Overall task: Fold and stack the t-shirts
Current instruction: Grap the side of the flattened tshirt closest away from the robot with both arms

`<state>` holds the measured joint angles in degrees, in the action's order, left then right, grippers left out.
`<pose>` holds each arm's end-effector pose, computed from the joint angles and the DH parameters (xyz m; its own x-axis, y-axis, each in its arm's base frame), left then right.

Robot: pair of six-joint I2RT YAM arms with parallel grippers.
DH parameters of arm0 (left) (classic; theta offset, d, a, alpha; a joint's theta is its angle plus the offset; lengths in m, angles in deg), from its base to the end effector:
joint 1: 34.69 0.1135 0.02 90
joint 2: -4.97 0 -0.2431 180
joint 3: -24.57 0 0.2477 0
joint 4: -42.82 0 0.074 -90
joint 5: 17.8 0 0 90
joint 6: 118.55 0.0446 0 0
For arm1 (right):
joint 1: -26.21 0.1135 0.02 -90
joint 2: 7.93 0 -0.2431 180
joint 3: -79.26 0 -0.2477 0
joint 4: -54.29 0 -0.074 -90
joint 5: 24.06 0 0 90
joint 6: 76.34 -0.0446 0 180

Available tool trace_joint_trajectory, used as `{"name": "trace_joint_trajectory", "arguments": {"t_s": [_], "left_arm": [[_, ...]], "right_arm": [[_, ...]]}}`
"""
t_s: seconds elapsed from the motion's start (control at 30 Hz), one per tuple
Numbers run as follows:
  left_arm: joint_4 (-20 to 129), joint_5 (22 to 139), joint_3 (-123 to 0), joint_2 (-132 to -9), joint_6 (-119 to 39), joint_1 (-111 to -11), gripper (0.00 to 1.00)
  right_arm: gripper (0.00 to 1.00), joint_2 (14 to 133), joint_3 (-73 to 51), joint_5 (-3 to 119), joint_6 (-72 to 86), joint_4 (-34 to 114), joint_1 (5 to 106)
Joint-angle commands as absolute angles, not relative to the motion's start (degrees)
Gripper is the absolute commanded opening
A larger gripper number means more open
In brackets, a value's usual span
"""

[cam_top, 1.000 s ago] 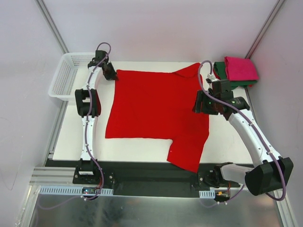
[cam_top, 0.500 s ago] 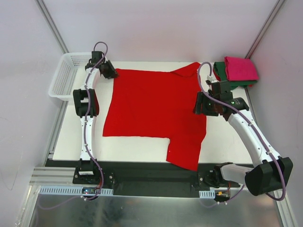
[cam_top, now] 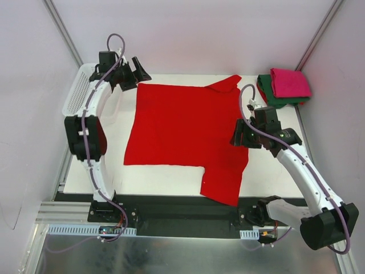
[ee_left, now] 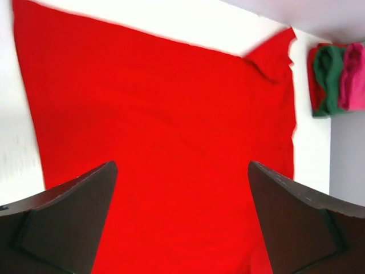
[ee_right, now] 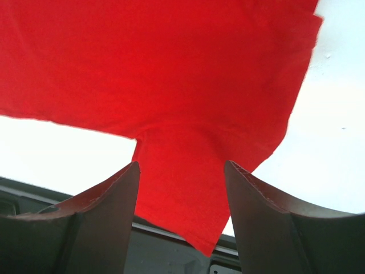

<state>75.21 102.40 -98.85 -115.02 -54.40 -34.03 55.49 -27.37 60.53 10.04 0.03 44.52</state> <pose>0.4875 -0.0168 0.2844 -0.6233 -0.3840 -0.6812 0.1760 0.7799 -0.6007 0.2265 0.0794 0.2910 -0.6856 -0.1607 -0.7100 -0.3342 0.9360 0.1109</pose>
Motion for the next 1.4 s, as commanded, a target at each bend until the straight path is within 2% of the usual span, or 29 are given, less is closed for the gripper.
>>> {"name": "trace_joint_trajectory", "arguments": {"t_s": [0.0,0.1,0.37,0.73,0.77,1.13,1.37], "left_arm": [[70.39,101.65,-79.18,-99.82,-53.08,-37.06,0.99],[68.19,98.31,-66.68,-92.26,-52.72,-38.55,0.99],[65.98,93.83,-49.33,-79.6,-52.99,-43.12,0.99],[70.71,72.48,-28.04,-60.1,-58.78,-56.92,0.99],[71.51,67.59,-25.77,-58.94,-59.22,-58.84,0.99],[78.55,52.08,-18.1,-49.18,-65.91,-60.36,0.99],[78.9,55.14,-21.08,-52.51,-62.75,-56.06,0.99]], "right_arm": [[0.65,51.23,-29.67,59.7,6.89,-1.11,48.09],[0.65,49.03,-32.4,61.54,5.31,-2.0,51.34],[0.65,45.34,-38.37,63.39,0.39,-2.44,57.49],[0.65,44.63,-41.8,73.84,-9.53,-7.44,66.81],[0.65,44.89,-42.07,74.55,-10.33,-8.41,68.21],[0.66,45.08,-47.34,84.75,-23.6,-13.78,75.52],[0.66,38.58,-54.36,80.89,-28.87,-13.69,76.3]]}}
